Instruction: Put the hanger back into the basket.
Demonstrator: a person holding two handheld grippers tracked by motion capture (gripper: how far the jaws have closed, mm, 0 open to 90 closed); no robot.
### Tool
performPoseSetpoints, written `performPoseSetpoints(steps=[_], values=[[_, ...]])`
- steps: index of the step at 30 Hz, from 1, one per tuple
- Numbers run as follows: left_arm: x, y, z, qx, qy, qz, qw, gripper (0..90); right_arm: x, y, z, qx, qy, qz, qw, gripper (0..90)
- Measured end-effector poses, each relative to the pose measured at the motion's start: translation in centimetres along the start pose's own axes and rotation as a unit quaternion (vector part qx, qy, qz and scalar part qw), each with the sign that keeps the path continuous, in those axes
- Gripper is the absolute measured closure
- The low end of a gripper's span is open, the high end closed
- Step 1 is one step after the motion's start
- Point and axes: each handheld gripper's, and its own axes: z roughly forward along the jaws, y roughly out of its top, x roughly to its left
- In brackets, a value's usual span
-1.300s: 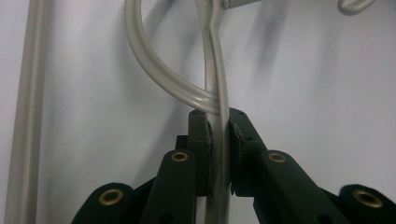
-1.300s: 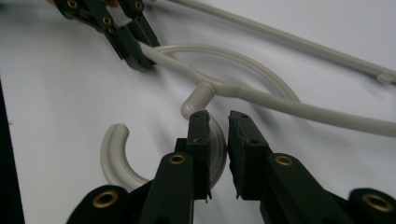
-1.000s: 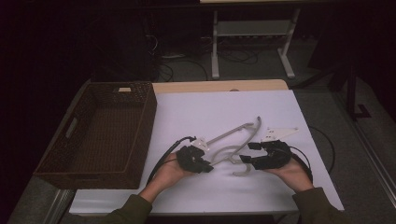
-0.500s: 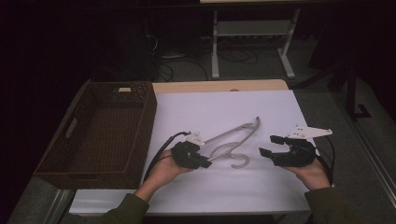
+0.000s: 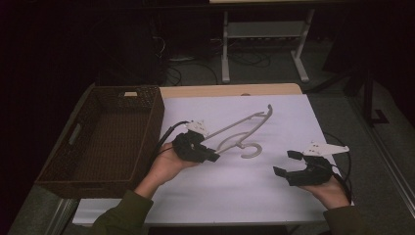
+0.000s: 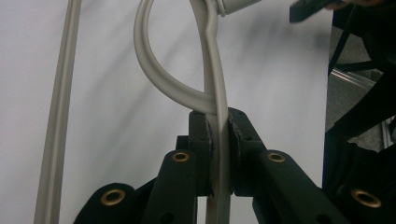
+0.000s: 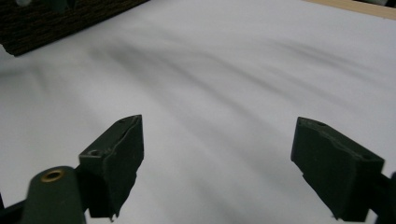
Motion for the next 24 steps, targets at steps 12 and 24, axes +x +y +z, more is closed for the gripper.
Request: performPoseSetpoints(steps=[12, 24], values=[[1.3, 2.7, -7.1, -0.026, 0.046, -0.006, 0.9986, 82.0, 0.4, -0.6, 0.2, -0.005, -0.014, -0.008, 0.9999, 6.5], [3.4, 1.1, -14.7, -0.052, 0.102, -0.032, 0.993, 82.0, 0.3, -0.8, 0.4, 0.004, -0.016, -0.012, 0.9998, 6.5]])
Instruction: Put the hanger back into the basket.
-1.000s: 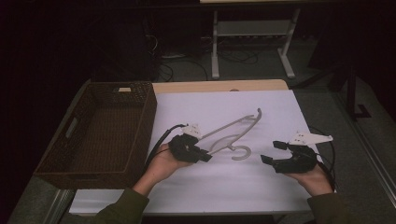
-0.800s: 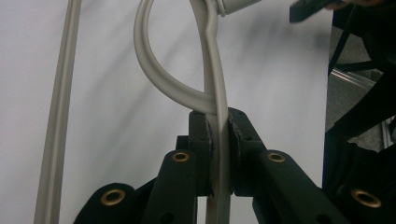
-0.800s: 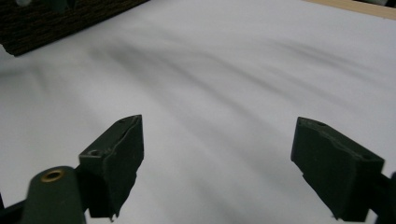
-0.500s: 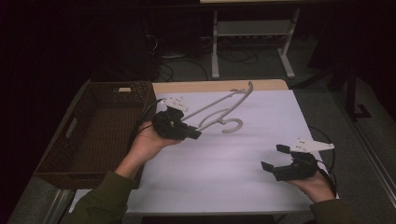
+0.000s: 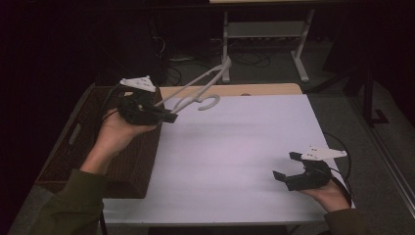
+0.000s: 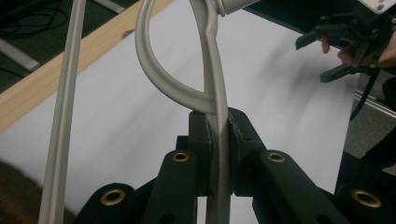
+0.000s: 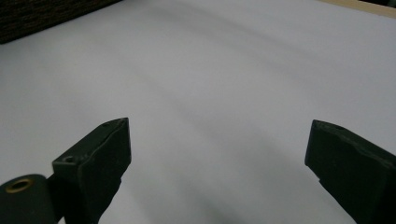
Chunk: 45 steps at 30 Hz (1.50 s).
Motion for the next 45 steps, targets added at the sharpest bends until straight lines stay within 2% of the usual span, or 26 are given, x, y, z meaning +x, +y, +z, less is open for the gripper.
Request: performPoseSetpoints(steps=[3, 4, 5, 15, 29, 37, 45], values=[[1.1, -1.0, -1.6, -0.003, 0.013, -0.012, 0.9998, 82.0, 0.0, 0.0, 0.0, 0.001, -0.001, 0.0, 1.0, 6.6], [1.8, -1.7, -2.5, -0.004, 0.017, -0.02, 0.9996, 82.0, 0.0, 0.0, 0.1, 0.003, -0.001, 0.001, 1.0, 6.6], [1.8, -1.7, -2.5, -0.004, 0.017, -0.02, 0.9996, 82.0, 0.0, 0.0, 0.1, 0.003, -0.001, 0.001, 1.0, 6.6], [4.2, -5.9, -5.8, 0.003, 0.045, -0.055, 0.9975, 82.0, -0.1, 0.0, 0.2, 0.005, -0.005, 0.0, 1.0, 6.8], [6.5, -11.4, -8.0, 0.018, 0.057, -0.093, 0.9938, 82.0, -0.4, 0.0, 0.3, 0.011, -0.015, 0.002, 0.9998, 7.0], [7.3, -13.4, -8.9, 0.024, 0.059, -0.109, 0.992, 82.0, -0.5, 0.0, 0.3, 0.011, -0.02, 0.001, 0.9997, 7.1], [7.6, -14.5, -9.5, 0.035, 0.056, -0.12, 0.9905, 81.9, -0.5, 0.1, 0.4, 0.012, -0.021, 0.002, 0.9997, 7.1]])
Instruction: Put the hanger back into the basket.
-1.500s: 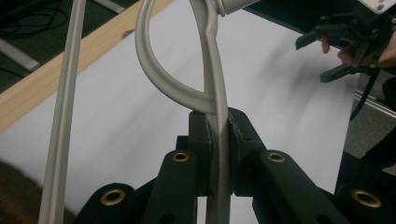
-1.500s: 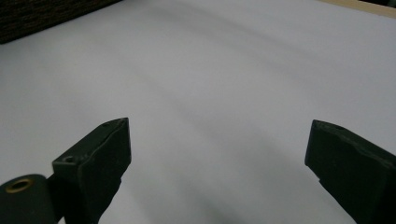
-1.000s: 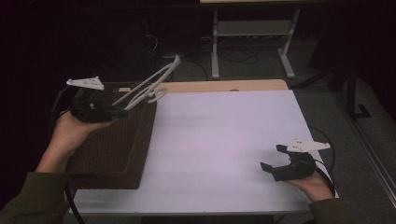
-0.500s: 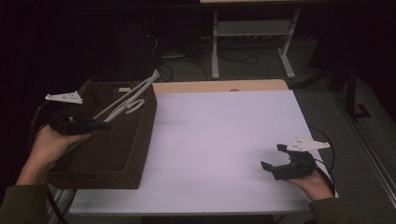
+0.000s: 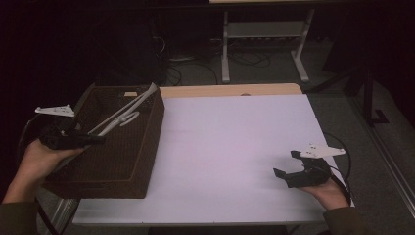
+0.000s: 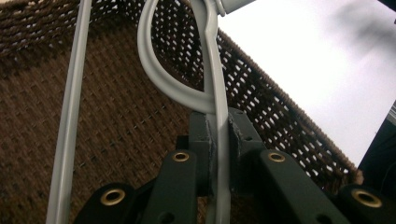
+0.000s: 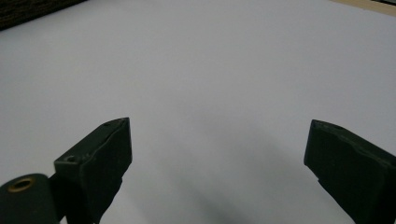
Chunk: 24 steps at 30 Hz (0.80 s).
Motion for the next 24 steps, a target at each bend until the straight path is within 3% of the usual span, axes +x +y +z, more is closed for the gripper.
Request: performPoseSetpoints(steps=[12, 14, 21, 24], values=[[1.0, -0.8, 0.9, 0.011, -0.012, -0.009, 0.9998, 81.7, 0.0, 0.0, -0.1, 0.001, -0.002, 0.001, 1.0, 7.2], [1.1, -1.1, 1.0, 0.023, -0.015, -0.012, 0.9995, 81.7, 0.0, 0.1, -0.1, 0.0, -0.001, 0.003, 1.0, 7.1], [1.5, -1.9, 2.1, 0.033, -0.007, -0.01, 0.9994, 81.2, 0.0, 0.1, 0.0, 0.0, -0.001, -0.002, 1.0, 7.1], [1.8, -2.1, 2.2, 0.03, -0.001, -0.009, 0.9995, 70.7, 0.0, 0.2, 0.0, -0.002, -0.002, -0.002, 1.0, 7.1]])
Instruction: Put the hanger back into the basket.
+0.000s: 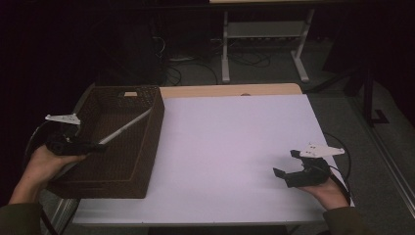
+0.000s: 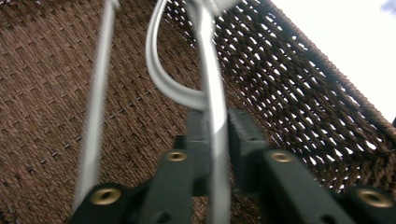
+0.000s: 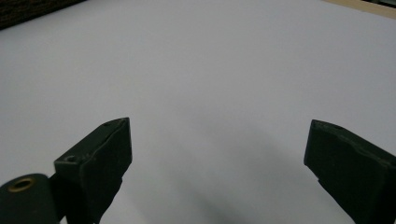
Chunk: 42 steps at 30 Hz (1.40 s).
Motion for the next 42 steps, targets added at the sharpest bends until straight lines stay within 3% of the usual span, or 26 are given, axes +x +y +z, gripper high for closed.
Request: performPoseSetpoints(steps=[7, 15, 20, 23, 28, 30, 42], values=[[0.3, -0.2, -0.7, -0.032, 0.015, -0.007, 0.9993, 54.6, 0.0, 0.0, 0.0, 0.0, 0.0, -0.001, 1.0, 7.1], [-0.5, 0.4, -0.6, -0.066, 0.019, -0.003, 0.9977, 38.1, 0.0, 0.2, -0.3, -0.007, -0.001, 0.001, 1.0, 7.1], [-1.7, 1.0, -0.3, -0.102, 0.019, 0.002, 0.9946, 27.8, 0.0, 0.3, -0.3, -0.012, 0.001, -0.001, 0.9999, 7.1], [-2.6, 1.5, -0.1, -0.116, 0.02, 0.006, 0.993, 22.6, 0.1, 0.6, -0.5, -0.024, 0.004, 0.001, 0.9997, 7.0], [-4.3, 2.3, 0.5, -0.152, 0.011, 0.01, 0.9882, 16.7, 0.3, 1.4, -0.8, -0.052, 0.013, 0.007, 0.9985, 6.6], [-4.9, 2.6, 0.7, -0.159, 0.013, 0.023, 0.987, 13.5, 0.4, 1.8, -1.1, -0.065, 0.015, 0.009, 0.9977, 6.6], [-9.4, 4.6, 2.9, -0.207, -0.018, 0.048, 0.977, 1.0, 1.2, 4.8, -2.1, -0.129, 0.016, 0.0, 0.9915, 5.6]])
